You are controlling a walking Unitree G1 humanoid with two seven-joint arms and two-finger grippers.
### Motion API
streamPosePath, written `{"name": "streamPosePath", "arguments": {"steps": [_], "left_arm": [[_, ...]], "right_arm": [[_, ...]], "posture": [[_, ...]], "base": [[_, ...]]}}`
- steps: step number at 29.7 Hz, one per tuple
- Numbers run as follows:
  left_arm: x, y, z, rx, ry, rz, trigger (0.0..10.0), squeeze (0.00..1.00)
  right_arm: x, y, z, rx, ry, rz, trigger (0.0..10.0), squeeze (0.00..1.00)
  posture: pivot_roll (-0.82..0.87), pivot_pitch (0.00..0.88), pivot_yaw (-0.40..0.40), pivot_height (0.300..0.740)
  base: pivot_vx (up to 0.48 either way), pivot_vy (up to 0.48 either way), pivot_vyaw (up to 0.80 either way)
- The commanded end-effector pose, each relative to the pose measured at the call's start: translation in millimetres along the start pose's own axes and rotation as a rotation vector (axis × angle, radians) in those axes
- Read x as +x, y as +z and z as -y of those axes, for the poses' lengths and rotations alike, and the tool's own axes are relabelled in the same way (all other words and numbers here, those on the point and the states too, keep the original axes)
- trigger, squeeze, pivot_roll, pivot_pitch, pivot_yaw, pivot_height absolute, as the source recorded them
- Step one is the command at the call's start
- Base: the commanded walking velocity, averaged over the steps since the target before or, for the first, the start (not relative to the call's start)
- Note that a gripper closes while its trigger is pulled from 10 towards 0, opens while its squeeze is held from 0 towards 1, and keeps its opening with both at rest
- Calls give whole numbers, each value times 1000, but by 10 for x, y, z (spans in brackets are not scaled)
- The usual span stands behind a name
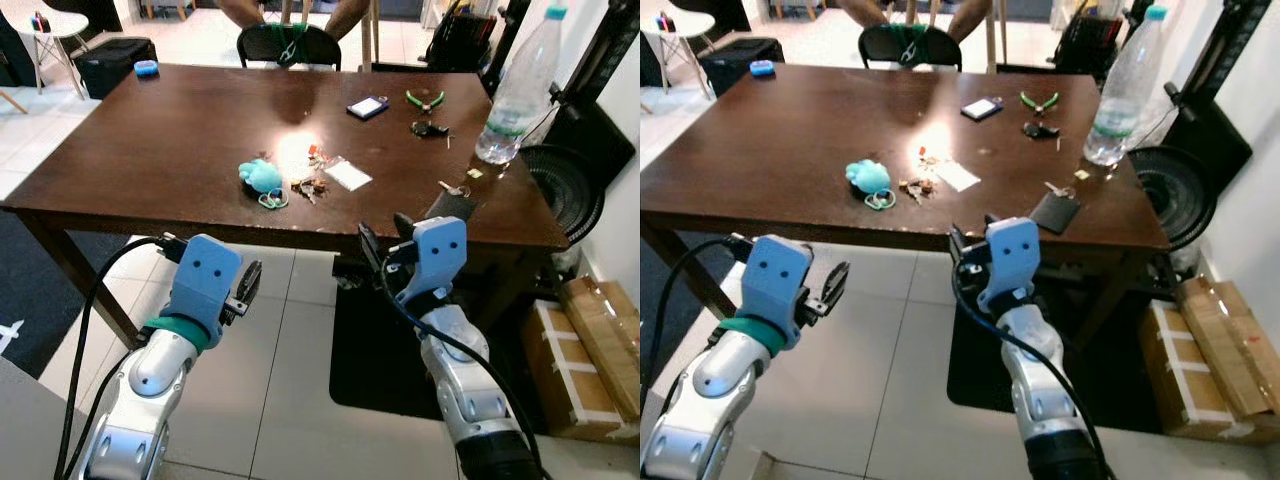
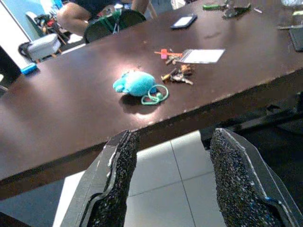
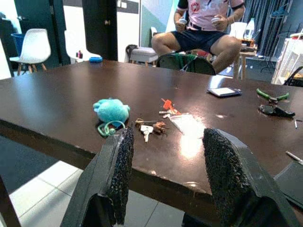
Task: Hang keys on a hook
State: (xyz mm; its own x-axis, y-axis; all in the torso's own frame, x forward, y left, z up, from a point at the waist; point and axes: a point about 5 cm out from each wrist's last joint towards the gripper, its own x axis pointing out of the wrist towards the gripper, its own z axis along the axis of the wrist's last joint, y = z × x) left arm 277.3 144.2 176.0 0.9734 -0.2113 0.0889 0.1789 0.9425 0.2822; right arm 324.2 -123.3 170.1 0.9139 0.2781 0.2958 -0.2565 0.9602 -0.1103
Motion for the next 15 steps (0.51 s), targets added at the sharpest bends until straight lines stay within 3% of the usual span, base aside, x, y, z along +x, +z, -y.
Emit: {"name": "streamPosePath", "arguments": {"steps": [1,15], "left_arm": [[1,8,-8,7,-4,1,10000,0],[17,-6,8,3,-9,-6,10000,0]], "right_arm": [[-27,-52,-8,-3,-1,-19,10000,0],[-54,-55,61,-15,-19,-21,10000,0]], "posture": [[-65,26,101,740],[-76,26,99,740]], "base": [[472,0,0],[475,0,0]]}}
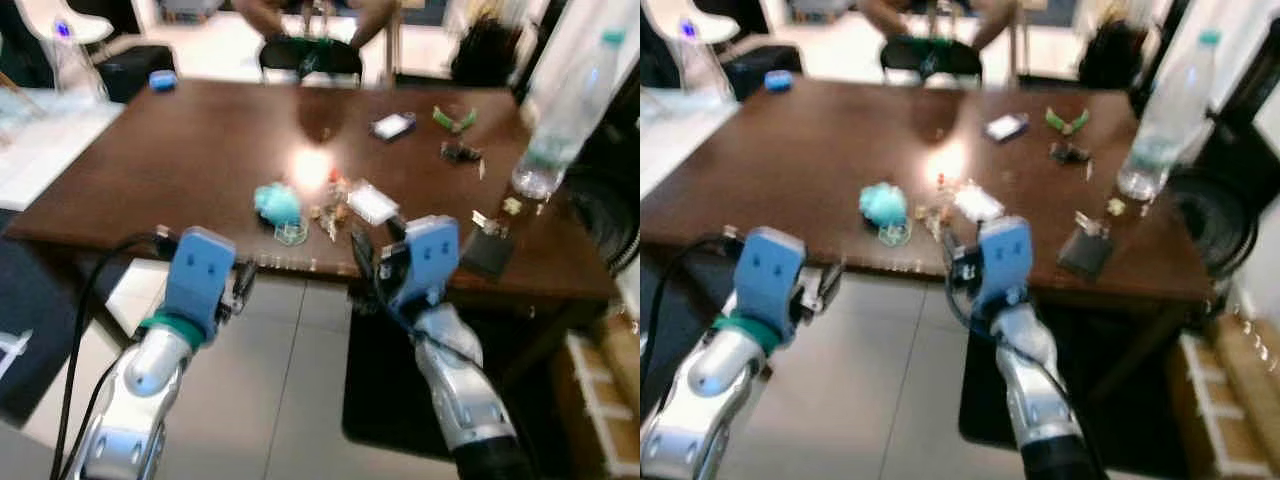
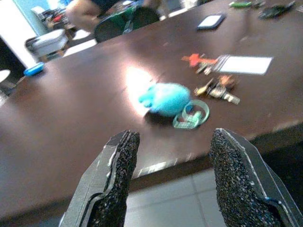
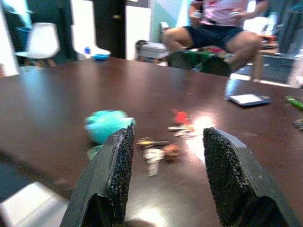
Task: Hang keys on a hook
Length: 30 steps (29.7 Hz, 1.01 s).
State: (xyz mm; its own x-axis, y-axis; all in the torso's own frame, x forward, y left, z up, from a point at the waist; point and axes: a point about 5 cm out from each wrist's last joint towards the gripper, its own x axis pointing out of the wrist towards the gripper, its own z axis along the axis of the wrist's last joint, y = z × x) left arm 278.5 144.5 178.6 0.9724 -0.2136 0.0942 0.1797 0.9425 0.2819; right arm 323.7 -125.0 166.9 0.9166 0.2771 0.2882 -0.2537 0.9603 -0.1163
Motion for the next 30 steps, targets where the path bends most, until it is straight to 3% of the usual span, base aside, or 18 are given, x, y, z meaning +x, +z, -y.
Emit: {"name": "streamPosePath", "arguments": {"steps": [1,9,18,25,30], "left_arm": [[3,-28,20,3,-8,-12,10000,0],[1,-34,30,-5,-2,-11,10000,0],[6,-36,33,-5,-8,-20,10000,0],[11,-24,60,-9,-65,-30,10000,0],[10,-21,174,-13,-190,-33,10000,0]], "right_arm": [[-35,-26,50,-8,-18,-13,10000,0],[-33,-27,57,-12,-11,-18,10000,0],[-15,-36,63,-20,-15,-16,10000,0],[11,-24,43,-41,-4,-3,10000,0],[35,13,48,-55,6,14,10000,0]], "posture": [[-76,26,99,740],[-76,26,91,740],[-65,18,107,740],[-60,8,122,740],[-64,9,130,740]], "base": [[480,0,0],[480,0,0],[480,0,-605],[76,0,0],[0,0,0]]}}
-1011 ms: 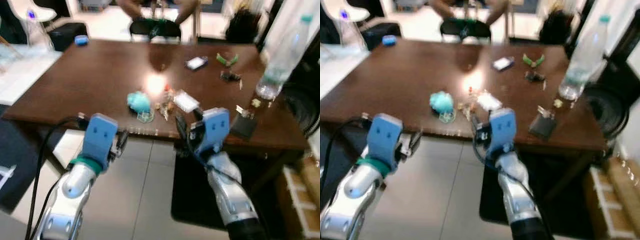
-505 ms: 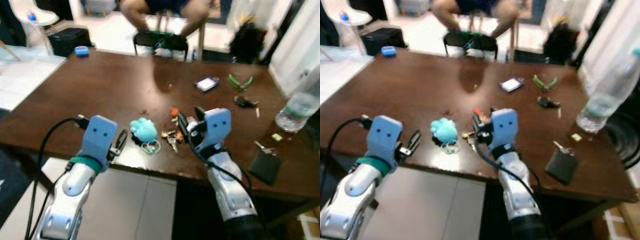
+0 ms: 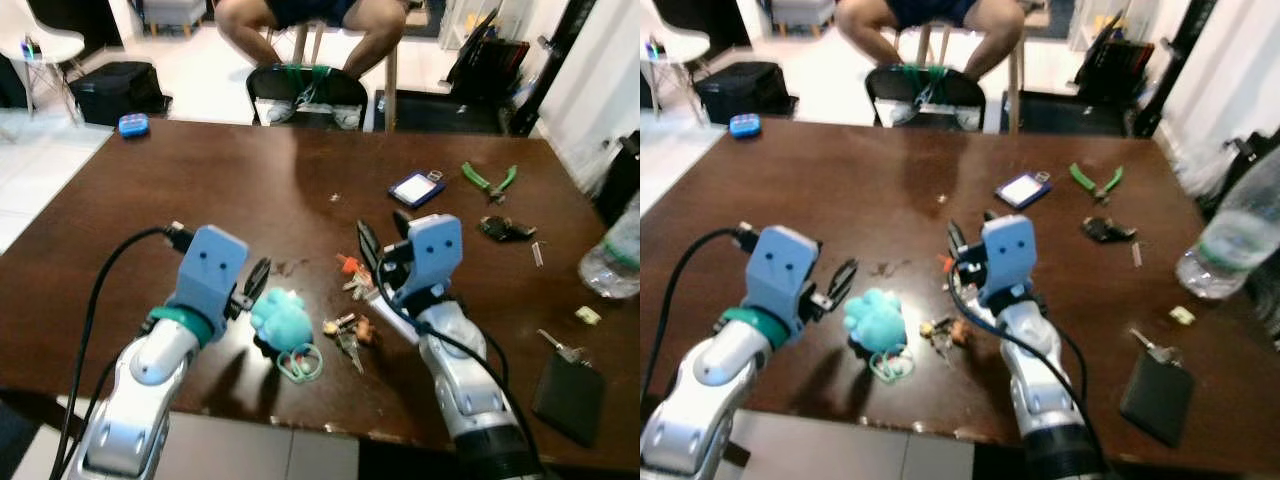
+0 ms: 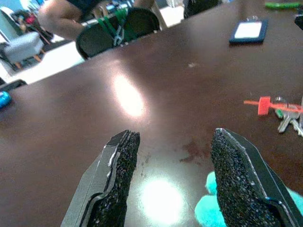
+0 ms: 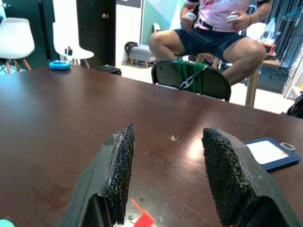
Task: Hang keys on a hook
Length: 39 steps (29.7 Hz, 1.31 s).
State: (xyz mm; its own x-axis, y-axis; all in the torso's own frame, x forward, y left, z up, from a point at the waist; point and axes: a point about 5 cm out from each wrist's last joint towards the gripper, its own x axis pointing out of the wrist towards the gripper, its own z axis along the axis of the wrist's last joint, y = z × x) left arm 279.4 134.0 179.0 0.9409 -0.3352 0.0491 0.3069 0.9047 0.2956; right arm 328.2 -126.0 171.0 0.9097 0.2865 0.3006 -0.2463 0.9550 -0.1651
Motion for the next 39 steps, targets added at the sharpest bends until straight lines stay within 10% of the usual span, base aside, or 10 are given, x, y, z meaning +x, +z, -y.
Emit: {"name": "streamPosePath", "arguments": {"steps": [1,11,18,39], "left_arm": [[-11,-51,81,-18,-56,-24,10000,0],[42,-235,94,-163,-74,-151,10000,0],[-48,-416,209,-215,-58,-263,10000,0],[32,-321,201,-229,-18,-251,10000,0]], "right_arm": [[-16,-12,21,-6,-3,0,10000,0],[-49,-92,-120,-9,147,-49,10000,0],[-133,-340,-240,-171,369,-186,10000,0],[-113,-600,-161,-244,405,-339,10000,0]], "posture": [[-64,9,130,740],[-69,25,130,740],[-63,43,117,740],[-58,71,108,740]], "base": [[0,0,0],[0,0,0],[0,0,0],[0,0,0]]}}
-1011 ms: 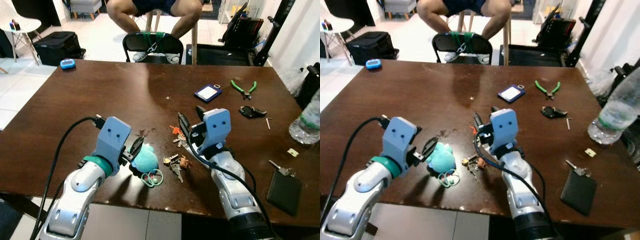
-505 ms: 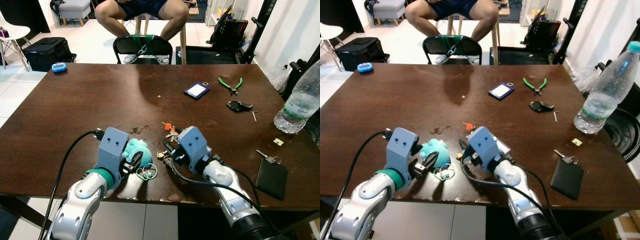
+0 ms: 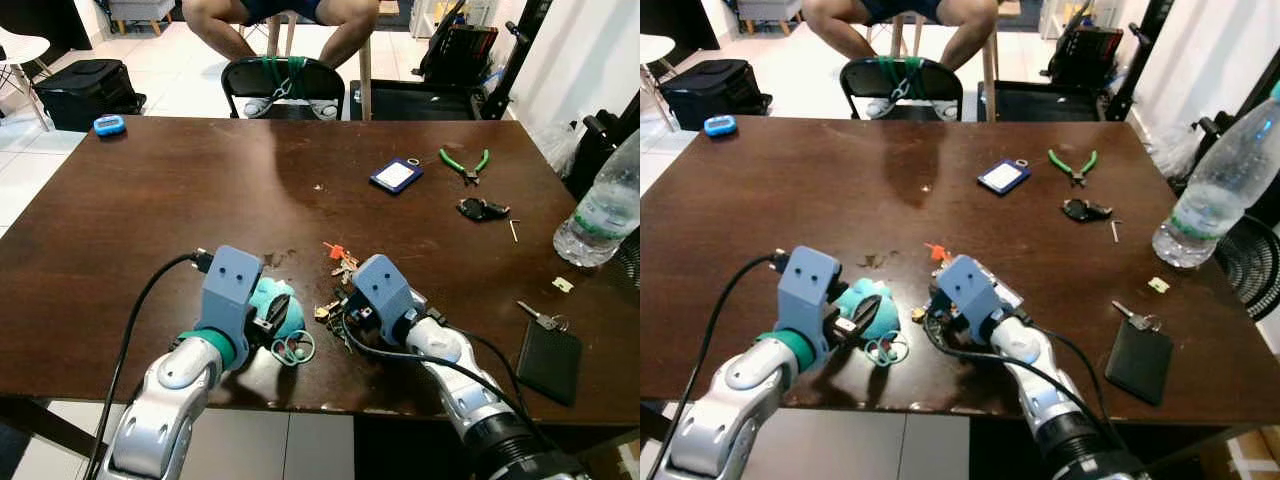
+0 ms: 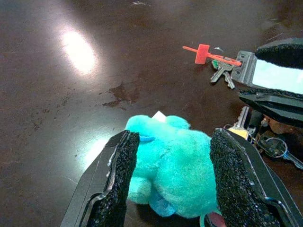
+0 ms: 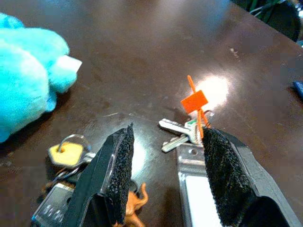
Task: Hang keys on a hook
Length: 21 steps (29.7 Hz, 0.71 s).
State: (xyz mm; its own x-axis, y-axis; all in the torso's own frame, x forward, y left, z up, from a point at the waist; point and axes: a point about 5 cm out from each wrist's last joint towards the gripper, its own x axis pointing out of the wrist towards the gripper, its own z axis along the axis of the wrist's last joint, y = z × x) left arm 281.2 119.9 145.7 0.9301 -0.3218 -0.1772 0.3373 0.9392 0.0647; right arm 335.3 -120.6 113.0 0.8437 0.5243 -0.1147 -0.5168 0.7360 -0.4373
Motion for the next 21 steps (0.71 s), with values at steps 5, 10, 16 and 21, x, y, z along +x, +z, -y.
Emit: {"name": "streamPosePath", "arguments": {"steps": [5,10,16,21], "left_arm": [[-23,-40,-21,1,22,-24,10000,0],[-27,-32,-6,-1,18,-22,10000,0],[-22,-40,10,-5,10,-26,10000,0],[-8,-43,28,-6,2,-28,10000,0]], "right_arm": [[-60,179,-130,60,190,123,10000,0],[-190,185,-145,-4,272,123,10000,0],[-360,22,-17,-69,288,28,10000,0],[-386,-33,-14,-90,310,-4,10000,0]], "posture": [[-56,74,103,740],[-56,74,103,740],[-77,79,104,740],[-86,77,107,740]], "base": [[0,0,0],[0,0,0],[0,0,0],[0,0,0]]}}
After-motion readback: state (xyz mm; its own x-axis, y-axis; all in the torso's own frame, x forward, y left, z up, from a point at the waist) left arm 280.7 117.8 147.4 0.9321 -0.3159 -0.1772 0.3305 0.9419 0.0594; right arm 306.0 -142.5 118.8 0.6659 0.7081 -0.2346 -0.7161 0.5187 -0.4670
